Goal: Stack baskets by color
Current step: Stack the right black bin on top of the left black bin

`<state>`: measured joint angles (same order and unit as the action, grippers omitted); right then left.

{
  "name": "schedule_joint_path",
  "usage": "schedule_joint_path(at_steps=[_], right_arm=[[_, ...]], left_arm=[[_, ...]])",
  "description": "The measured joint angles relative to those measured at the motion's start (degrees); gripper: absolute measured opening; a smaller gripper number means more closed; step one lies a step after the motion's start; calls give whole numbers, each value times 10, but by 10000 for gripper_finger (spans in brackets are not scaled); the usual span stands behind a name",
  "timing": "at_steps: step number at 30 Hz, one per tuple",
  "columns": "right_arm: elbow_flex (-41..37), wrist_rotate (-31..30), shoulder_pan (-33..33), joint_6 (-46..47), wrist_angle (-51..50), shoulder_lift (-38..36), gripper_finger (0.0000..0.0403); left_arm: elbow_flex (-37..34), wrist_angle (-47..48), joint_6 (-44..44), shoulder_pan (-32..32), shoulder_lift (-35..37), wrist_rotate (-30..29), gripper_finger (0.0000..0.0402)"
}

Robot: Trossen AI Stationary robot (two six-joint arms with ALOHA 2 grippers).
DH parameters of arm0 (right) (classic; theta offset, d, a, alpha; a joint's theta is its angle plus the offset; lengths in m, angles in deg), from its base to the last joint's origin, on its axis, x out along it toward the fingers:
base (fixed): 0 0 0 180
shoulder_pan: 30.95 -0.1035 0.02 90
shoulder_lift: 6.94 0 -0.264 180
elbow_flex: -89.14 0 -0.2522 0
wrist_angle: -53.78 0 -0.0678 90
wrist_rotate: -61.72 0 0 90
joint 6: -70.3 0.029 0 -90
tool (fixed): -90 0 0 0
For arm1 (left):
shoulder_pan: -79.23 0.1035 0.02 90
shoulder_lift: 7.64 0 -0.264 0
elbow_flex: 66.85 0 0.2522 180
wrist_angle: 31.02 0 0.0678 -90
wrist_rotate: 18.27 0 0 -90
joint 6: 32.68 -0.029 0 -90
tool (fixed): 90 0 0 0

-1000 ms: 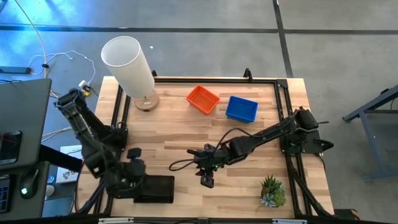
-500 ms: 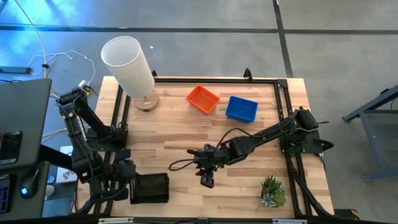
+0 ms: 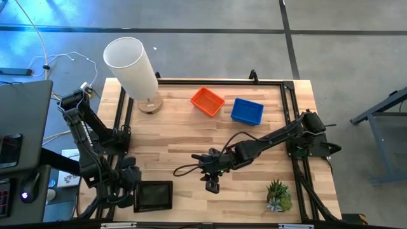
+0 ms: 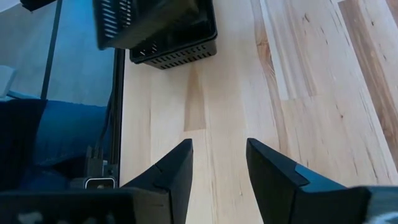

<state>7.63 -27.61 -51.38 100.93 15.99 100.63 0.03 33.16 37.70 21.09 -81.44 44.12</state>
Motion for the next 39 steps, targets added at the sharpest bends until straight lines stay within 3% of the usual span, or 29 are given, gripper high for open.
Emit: schedule_joint_path(at_steps=[29,39], right_arm=[[0,0,0,4,0,0,135],[0,0,0,4,0,0,135]], left_arm=[[-47,-42,-36,27,0,46,2],[-47,-43,-48,27,0,61,72]])
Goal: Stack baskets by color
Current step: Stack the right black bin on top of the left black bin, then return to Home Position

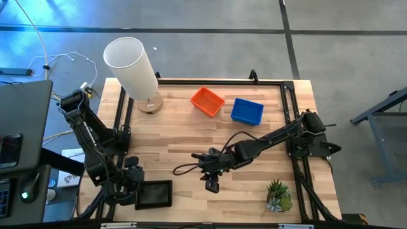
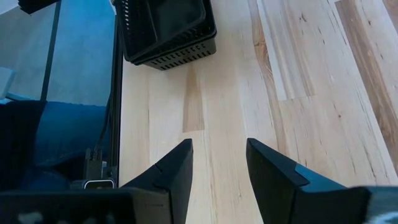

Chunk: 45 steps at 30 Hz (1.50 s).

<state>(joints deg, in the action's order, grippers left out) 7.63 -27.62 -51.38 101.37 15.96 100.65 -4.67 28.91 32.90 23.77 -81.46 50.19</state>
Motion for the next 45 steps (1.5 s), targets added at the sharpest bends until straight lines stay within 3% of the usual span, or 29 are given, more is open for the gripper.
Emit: schedule_joint_path(at_steps=[7,12,23,29,37,41,45], right_arm=[[0,0,0,0,0,0,135],[0,0,0,0,0,0,135],[-1,-7,1,-96,45,-5,135],[-1,-1,2,-183,48,-45,135],[-8,-95,11,-270,-9,-134,135],[-54,-94,29,-285,-1,-182,135],[-147,-114,54,-261,38,-241,135]], left_arm=[[2,1,-4,9,0,3,122],[36,0,-75,17,0,-5,130],[55,-18,-215,18,64,-115,131],[-6,-129,-323,43,159,-126,131],[-110,-249,-441,120,313,-103,131],[-157,-305,-495,151,378,-67,131],[-205,-349,-523,180,429,-47,131]])
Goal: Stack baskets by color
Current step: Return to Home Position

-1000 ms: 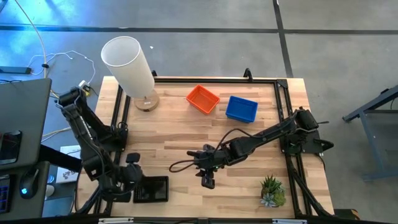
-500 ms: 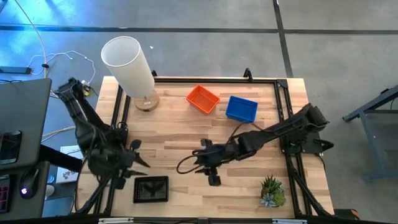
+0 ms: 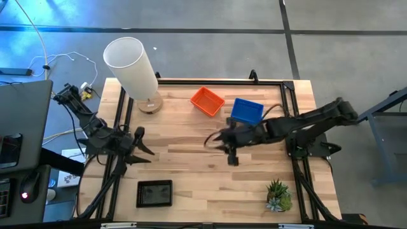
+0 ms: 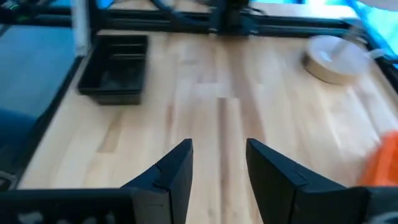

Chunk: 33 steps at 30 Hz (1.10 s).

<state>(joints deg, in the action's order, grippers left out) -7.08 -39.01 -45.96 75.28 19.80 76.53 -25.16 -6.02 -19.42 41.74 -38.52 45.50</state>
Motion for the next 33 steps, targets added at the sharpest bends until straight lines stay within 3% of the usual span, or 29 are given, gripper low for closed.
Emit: schedule_joint_path(at_steps=[10,17,23,33], right_arm=[[-245,-3,35,40,180,-200,135],[-377,-28,34,42,229,-351,135],[-448,-32,34,38,240,-464,135],[-490,-10,34,10,162,-607,135]], left_arm=[[-85,-56,-55,67,97,30,131],[-114,-45,-64,100,159,52,131],[-157,-43,-62,118,206,66,131],[-224,-82,-86,124,271,88,131]])
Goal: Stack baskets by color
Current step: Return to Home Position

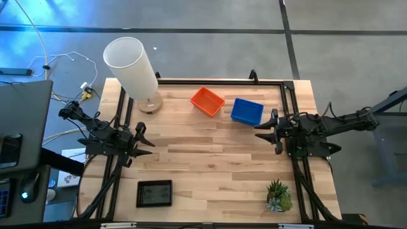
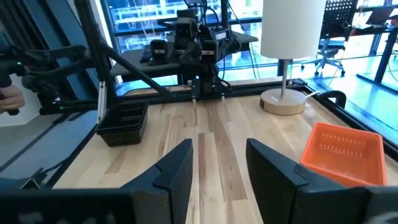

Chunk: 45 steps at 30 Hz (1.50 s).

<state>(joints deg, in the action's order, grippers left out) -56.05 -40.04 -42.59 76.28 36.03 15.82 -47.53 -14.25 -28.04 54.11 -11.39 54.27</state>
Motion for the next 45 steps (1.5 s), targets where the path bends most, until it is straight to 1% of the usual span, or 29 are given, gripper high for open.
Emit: schedule_joint_path(at_steps=[8,15,21,31,34,45], right_arm=[[-74,-4,0,17,-8,-86,135],[-145,-15,0,26,16,-159,135],[-180,-16,0,44,19,-206,135],[-183,-15,0,40,3,-211,135],[-183,-16,0,26,3,-209,135],[-182,-16,0,26,2,-209,135]], left_arm=[[-11,10,-29,0,20,-1,131],[-11,31,-33,0,20,-25,131],[-11,41,-20,0,20,-36,131],[-11,62,1,0,18,-38,131],[-11,62,1,0,18,-38,131],[-11,62,2,0,18,-42,131]])
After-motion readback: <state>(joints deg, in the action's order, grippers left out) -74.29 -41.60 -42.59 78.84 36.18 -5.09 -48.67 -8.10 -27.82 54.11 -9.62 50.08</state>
